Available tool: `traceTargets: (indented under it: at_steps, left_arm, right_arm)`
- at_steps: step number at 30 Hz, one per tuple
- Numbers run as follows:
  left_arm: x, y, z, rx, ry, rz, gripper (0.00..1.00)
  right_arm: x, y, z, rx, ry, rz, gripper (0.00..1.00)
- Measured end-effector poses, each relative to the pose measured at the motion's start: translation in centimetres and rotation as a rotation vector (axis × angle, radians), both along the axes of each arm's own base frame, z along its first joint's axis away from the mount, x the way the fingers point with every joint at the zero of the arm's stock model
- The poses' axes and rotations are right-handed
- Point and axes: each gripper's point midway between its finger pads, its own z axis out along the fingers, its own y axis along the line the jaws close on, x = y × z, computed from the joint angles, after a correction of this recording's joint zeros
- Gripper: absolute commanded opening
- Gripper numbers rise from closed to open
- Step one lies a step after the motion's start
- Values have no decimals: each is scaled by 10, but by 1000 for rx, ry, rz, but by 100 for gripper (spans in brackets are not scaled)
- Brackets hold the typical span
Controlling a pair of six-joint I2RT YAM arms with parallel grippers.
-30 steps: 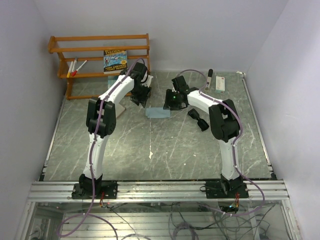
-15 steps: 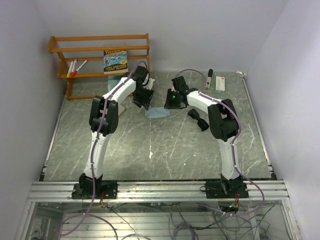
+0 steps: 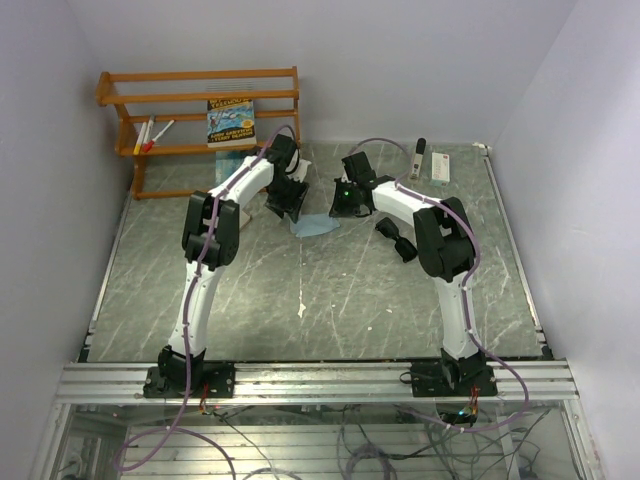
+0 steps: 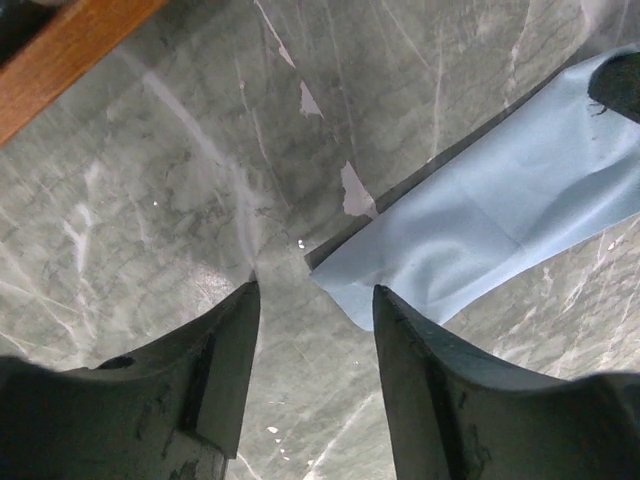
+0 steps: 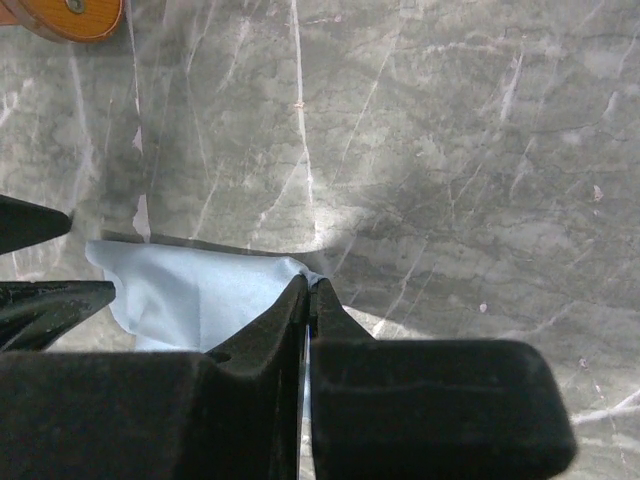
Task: Organize the sunglasses
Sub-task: Pick up the glasses cleaning cloth from the center of the board.
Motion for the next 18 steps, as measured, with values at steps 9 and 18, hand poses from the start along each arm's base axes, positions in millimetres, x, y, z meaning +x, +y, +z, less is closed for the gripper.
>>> traceTargets:
  at_steps: [9,18]
  left_arm:
    - [0,-5,-4,-22,14,-1,18]
    - [-2,-10,-6,-59,32,-7,7]
  right_arm:
    - [2,3,0,3,-5,5,0]
    - [2,8,1,7,-18,18,0]
